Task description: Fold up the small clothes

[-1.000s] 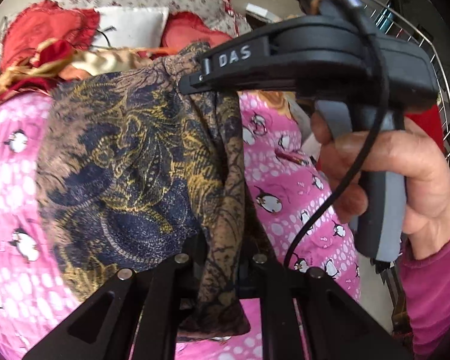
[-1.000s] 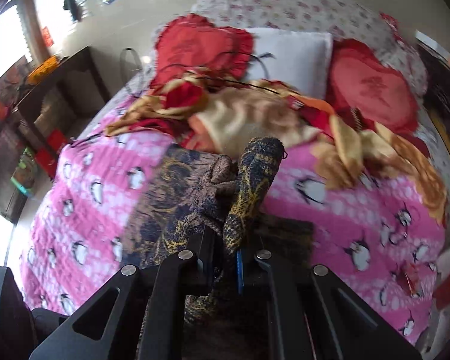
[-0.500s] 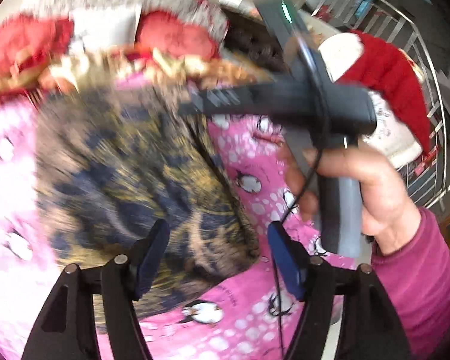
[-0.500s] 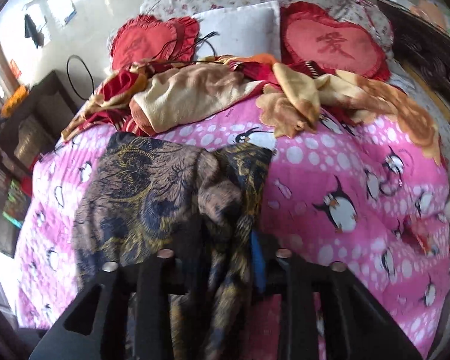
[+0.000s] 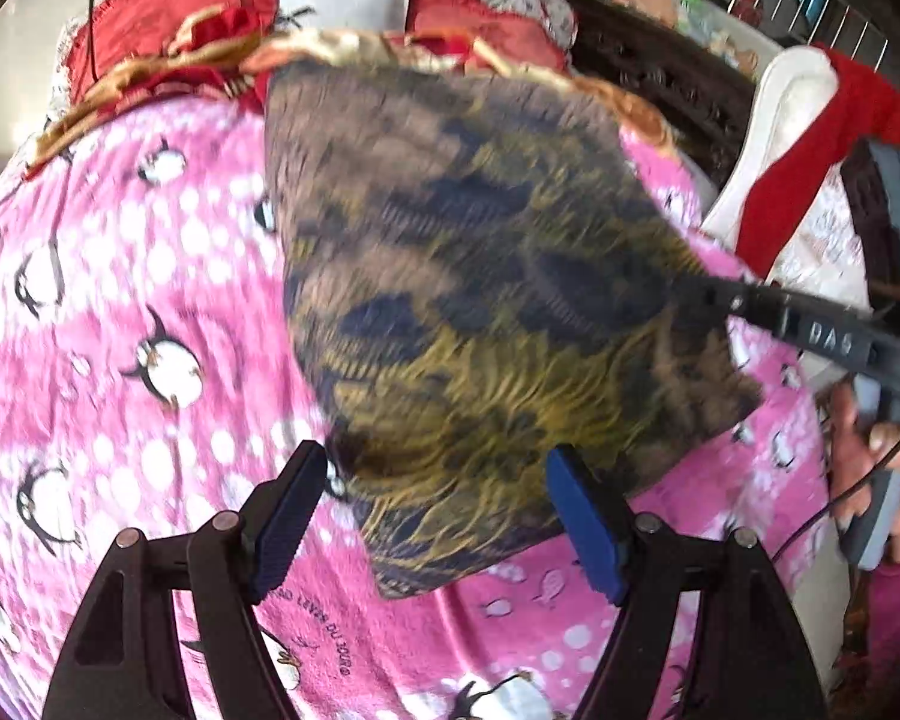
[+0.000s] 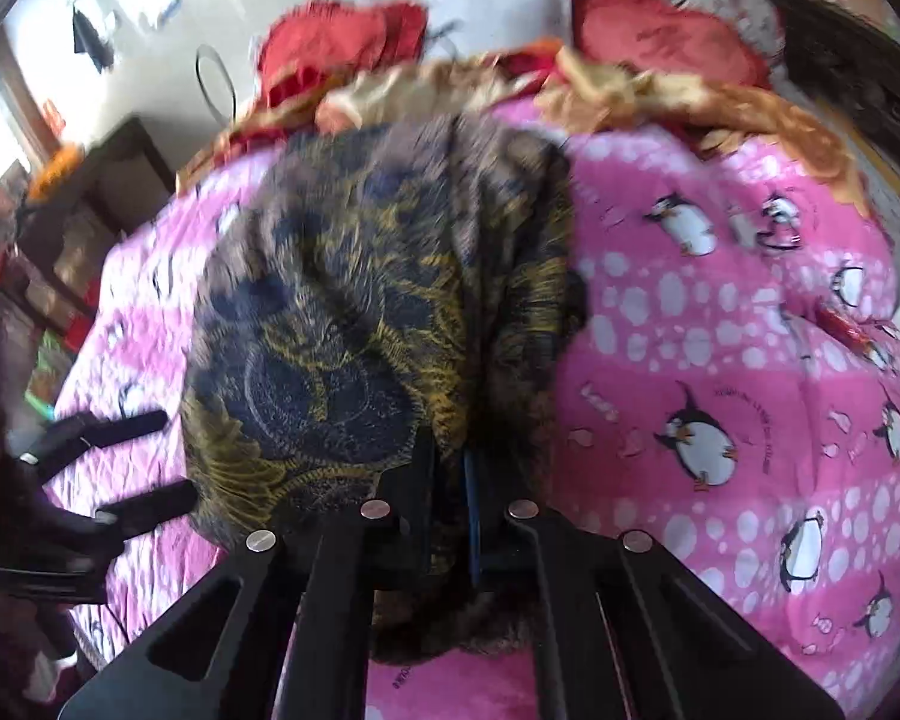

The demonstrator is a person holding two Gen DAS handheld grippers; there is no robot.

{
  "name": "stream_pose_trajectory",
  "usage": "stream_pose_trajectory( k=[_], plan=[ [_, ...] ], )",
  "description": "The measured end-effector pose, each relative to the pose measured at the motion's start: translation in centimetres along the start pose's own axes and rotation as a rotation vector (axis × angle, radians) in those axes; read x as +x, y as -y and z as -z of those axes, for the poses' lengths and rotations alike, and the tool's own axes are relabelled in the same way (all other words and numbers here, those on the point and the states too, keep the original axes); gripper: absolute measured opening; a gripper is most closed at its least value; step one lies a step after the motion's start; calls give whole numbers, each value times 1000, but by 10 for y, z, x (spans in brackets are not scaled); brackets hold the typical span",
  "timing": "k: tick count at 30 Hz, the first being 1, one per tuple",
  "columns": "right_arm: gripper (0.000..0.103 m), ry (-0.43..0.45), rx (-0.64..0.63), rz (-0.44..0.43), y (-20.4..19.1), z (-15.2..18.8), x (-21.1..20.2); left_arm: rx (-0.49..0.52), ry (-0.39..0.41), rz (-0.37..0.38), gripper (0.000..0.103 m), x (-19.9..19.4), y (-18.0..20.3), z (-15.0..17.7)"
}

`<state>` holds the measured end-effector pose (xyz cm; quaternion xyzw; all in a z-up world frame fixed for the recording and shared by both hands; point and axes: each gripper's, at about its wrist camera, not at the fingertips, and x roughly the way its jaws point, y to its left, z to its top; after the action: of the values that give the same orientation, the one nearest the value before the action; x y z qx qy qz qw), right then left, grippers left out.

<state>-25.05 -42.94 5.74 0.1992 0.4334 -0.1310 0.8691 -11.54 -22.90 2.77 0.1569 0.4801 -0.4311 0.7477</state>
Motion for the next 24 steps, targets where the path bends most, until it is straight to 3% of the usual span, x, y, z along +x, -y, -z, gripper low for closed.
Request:
stream_pose_trajectory(
  k=[2,4,5,7,10,14,16,18,21,24],
  plan=[
    [0,-38,1,33,6,5,10,12,-22,-25,77,8,2,2],
    [0,-62,27,14,12,4,15,26,7,-33,77,2,4,0],
    [0,-45,63,-16,17,0,10,29,30,-33,77,-5,7,0],
    [11,32,123,-62,24,-15,-5,30,78,-36,77,-13,9,-6],
    [27,128,172,-45,25,-41,-11,19,107,-35,77,-14,10,-17],
    [27,107,216,-58,20,-77,19,2,93,-45,78,-3,12,-31],
    [22,87,198,-72,16,-88,31,-2,82,-50,78,-3,9,-29],
    [0,126,141,0,12,-94,30,6,80,-58,78,0,10,-25],
    [0,122,120,116,22,-93,43,2,55,-56,79,9,9,-24],
    [0,87,167,72,37,-87,55,-26,44,-49,79,14,5,-24]
  ],
)
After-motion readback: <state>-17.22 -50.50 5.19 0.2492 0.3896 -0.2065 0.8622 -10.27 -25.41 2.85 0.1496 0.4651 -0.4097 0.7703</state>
